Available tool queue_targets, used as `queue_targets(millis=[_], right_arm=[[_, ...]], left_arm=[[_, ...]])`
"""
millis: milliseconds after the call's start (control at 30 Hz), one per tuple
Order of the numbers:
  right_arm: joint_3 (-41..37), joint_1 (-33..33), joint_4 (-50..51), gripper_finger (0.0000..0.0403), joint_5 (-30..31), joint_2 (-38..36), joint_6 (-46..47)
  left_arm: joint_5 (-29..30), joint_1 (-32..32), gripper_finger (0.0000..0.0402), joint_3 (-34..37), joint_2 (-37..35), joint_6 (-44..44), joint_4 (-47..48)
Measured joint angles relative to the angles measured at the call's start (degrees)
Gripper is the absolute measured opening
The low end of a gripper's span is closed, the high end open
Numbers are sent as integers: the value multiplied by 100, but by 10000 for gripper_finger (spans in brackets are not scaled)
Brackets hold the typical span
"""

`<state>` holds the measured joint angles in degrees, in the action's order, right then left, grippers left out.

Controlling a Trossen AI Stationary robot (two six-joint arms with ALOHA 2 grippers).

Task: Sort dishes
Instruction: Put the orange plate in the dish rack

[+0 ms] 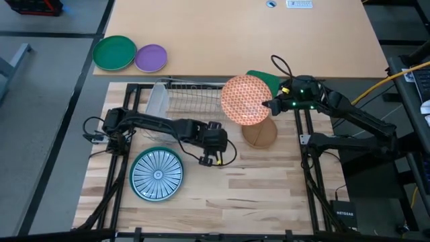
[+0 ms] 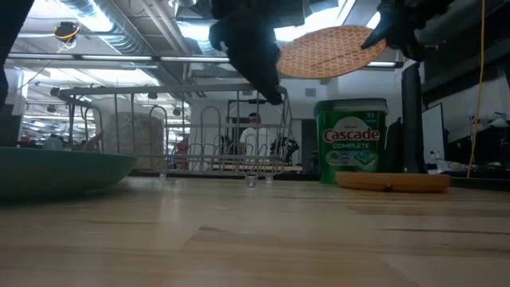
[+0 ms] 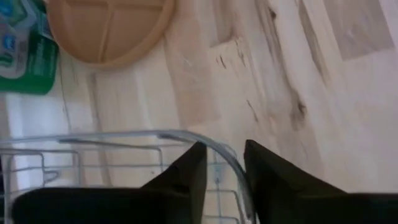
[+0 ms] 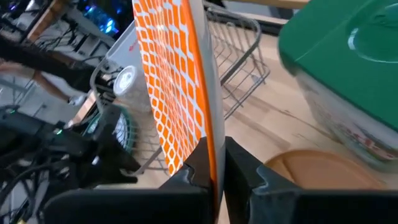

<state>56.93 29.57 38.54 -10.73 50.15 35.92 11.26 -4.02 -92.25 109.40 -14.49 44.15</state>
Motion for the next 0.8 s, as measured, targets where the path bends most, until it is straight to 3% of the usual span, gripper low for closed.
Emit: queue_targets(millis=[233,567,800], right_arm=[[0,3,-36,17,146,0,24],[-2,3,-304,17,294,95,25],[-2,3,-309,17,323,260,24]], left_arm=[[24,245,30,2,2,-139,-544],[-58,591,46,0,-2,-548,-1262],[-58,608,32,0,7,-71,-1317]])
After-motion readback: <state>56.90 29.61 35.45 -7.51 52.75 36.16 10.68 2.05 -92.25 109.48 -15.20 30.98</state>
